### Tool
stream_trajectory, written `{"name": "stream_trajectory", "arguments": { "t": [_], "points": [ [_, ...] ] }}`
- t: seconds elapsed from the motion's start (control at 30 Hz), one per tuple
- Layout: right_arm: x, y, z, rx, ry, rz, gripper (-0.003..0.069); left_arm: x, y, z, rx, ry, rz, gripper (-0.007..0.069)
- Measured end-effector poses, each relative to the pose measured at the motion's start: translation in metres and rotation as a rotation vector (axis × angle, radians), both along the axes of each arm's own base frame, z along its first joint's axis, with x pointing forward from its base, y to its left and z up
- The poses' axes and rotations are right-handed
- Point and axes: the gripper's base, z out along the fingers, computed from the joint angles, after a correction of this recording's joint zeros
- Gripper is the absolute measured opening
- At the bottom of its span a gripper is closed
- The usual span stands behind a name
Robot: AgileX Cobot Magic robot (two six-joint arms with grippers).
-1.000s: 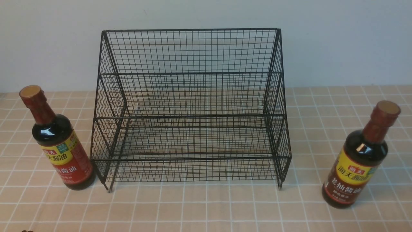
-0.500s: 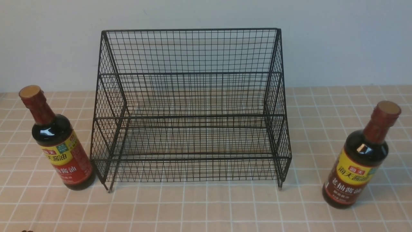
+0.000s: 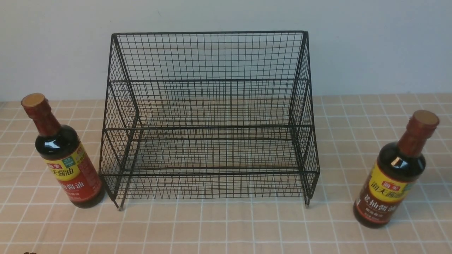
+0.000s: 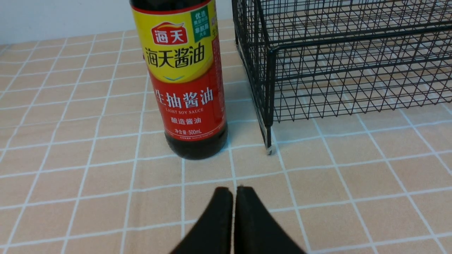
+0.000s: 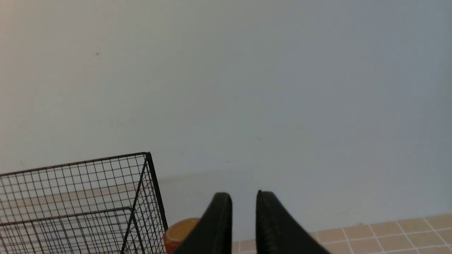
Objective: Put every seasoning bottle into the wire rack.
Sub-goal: Use the right arm to grab the condiment bottle closest to it
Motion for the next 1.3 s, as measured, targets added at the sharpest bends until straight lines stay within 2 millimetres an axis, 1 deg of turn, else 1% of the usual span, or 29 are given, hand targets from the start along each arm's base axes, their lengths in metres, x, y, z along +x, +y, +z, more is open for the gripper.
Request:
{"name": "stream_trajectory", "arguments": {
  "t": [0.07, 0.17, 0.2, 0.23, 0.27, 0.3, 0.37, 0.4, 0.47, 0.57, 0.67, 0.7, 0.9, 1.03, 1.2, 1.27, 1.3],
  "points": [
    [0.015, 0.001, 0.012, -0.020, 0.048, 0.001, 0.0178, 0.000, 0.000, 0.000, 0.000, 0.000, 0.000, -0.0007],
    [0.040, 0.002, 0.024, -0.040, 0.121, 0.003, 0.0272, 0.000, 0.000, 0.000, 0.000, 0.000, 0.000, -0.0007],
    [0.045, 0.002, 0.025, -0.043, 0.137, 0.004, 0.0297, 0.000, 0.000, 0.000, 0.000, 0.000, 0.000, -0.0007],
    [0.054, 0.003, 0.028, -0.047, 0.164, 0.005, 0.0328, 0.000, 0.000, 0.000, 0.000, 0.000, 0.000, -0.0007],
    [0.055, 0.003, 0.028, -0.047, 0.168, 0.005, 0.0340, 0.000, 0.000, 0.000, 0.000, 0.000, 0.000, -0.0007],
    [0.066, 0.005, 0.031, -0.050, 0.199, 0.014, 0.0388, 0.000, 0.000, 0.000, 0.000, 0.000, 0.000, -0.0007],
    [0.078, 0.011, 0.033, -0.059, 0.240, 0.049, 0.0447, 0.000, 0.000, 0.000, 0.000, 0.000, 0.000, -0.0007],
    [0.079, 0.011, 0.033, -0.061, 0.243, 0.053, 0.0451, 0.000, 0.000, 0.000, 0.000, 0.000, 0.000, -0.0007],
    [0.087, 0.021, 0.035, -0.099, 0.257, 0.105, 0.0498, 0.000, 0.000, 0.000, 0.000, 0.000, 0.000, -0.0007],
    [0.096, 0.030, 0.032, -0.135, 0.267, 0.145, 0.0545, 0.000, 0.000, 0.000, 0.000, 0.000, 0.000, -0.0007],
    [0.102, 0.032, 0.027, -0.141, 0.294, 0.150, 0.0558, 0.000, 0.000, 0.000, 0.000, 0.000, 0.000, -0.0007],
    [0.108, 0.033, 0.021, -0.152, 0.323, 0.151, 0.0564, 0.000, 0.000, 0.000, 0.000, 0.000, 0.000, -0.0007],
    [0.125, 0.036, 0.002, -0.174, 0.414, 0.157, 0.0567, 0.000, 0.000, 0.000, 0.000, 0.000, 0.000, -0.0007],
    [0.133, 0.037, -0.010, -0.182, 0.476, 0.161, 0.0567, 0.000, 0.000, 0.000, 0.000, 0.000, 0.000, -0.0007],
    [0.139, 0.038, -0.024, -0.191, 0.557, 0.165, 0.0567, 0.000, 0.000, 0.000, 0.000, 0.000, 0.000, -0.0007],
    [0.143, 0.039, -0.031, -0.196, 0.593, 0.167, 0.0554, 0.000, 0.000, 0.000, 0.000, 0.000, 0.000, -0.0007],
    [0.144, 0.039, -0.034, -0.198, 0.605, 0.168, 0.0533, 0.000, 0.000, 0.000, 0.000, 0.000, 0.000, -0.0007]
  ]
}}
